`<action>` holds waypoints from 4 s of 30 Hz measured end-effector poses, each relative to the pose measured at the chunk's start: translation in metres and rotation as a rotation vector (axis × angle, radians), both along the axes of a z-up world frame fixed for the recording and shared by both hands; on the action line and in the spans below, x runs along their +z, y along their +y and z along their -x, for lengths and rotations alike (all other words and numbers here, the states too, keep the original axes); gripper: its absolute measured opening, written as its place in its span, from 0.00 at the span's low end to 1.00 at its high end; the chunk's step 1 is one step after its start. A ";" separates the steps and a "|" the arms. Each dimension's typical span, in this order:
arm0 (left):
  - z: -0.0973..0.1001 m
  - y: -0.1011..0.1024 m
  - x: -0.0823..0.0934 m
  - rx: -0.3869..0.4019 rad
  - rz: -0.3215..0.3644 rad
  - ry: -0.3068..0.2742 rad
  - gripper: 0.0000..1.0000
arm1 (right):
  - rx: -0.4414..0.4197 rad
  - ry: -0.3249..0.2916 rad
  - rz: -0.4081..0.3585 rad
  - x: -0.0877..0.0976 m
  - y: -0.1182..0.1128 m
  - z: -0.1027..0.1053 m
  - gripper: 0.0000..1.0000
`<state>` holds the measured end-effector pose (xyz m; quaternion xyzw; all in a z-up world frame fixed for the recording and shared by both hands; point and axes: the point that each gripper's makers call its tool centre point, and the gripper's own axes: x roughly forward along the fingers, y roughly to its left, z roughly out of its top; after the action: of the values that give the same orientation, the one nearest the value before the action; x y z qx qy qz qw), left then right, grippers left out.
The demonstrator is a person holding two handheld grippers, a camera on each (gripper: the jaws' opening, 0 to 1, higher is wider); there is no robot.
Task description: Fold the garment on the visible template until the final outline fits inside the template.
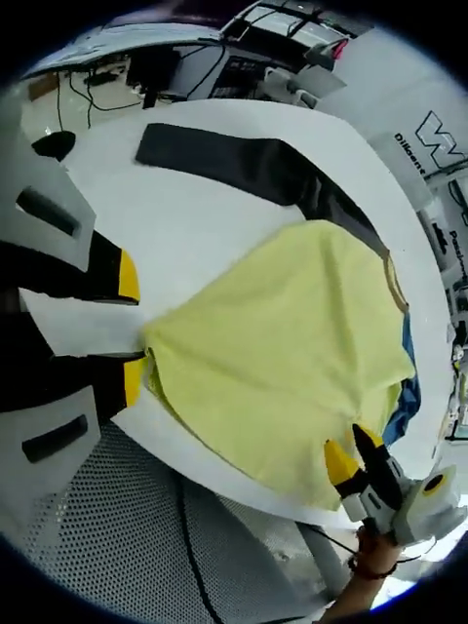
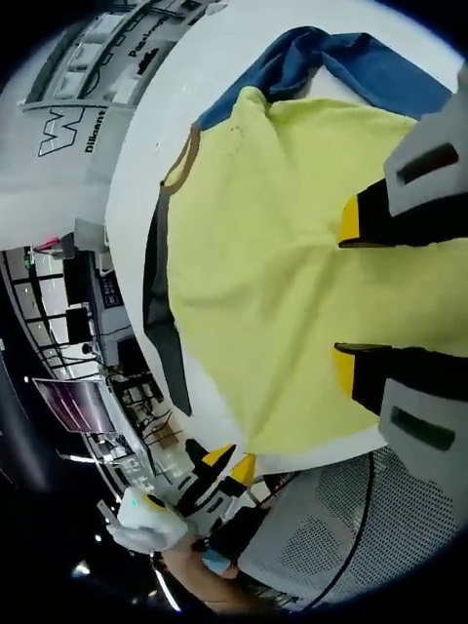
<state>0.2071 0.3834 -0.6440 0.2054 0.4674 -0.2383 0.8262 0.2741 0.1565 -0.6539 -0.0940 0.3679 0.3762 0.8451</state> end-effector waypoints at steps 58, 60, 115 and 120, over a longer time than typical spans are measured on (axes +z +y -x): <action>-0.064 -0.071 0.031 0.223 0.350 -0.145 0.99 | -0.191 0.150 0.059 -0.024 -0.145 -0.210 0.23; -0.063 -0.067 0.030 0.233 0.345 -0.143 0.98 | -0.178 0.141 0.071 -0.027 -0.143 -0.211 0.16; -0.059 -0.073 0.030 0.177 0.337 -0.125 0.99 | -0.148 -0.193 0.227 0.021 -0.167 -0.238 0.18; -0.058 -0.076 0.033 0.169 0.338 -0.133 0.99 | -0.088 -0.185 0.234 0.014 -0.162 -0.212 0.21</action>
<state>0.2655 0.3078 -0.6106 0.0392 0.3808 -0.2291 0.8950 0.4860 -0.0059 -0.6395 -0.2101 0.3336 0.2831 0.8743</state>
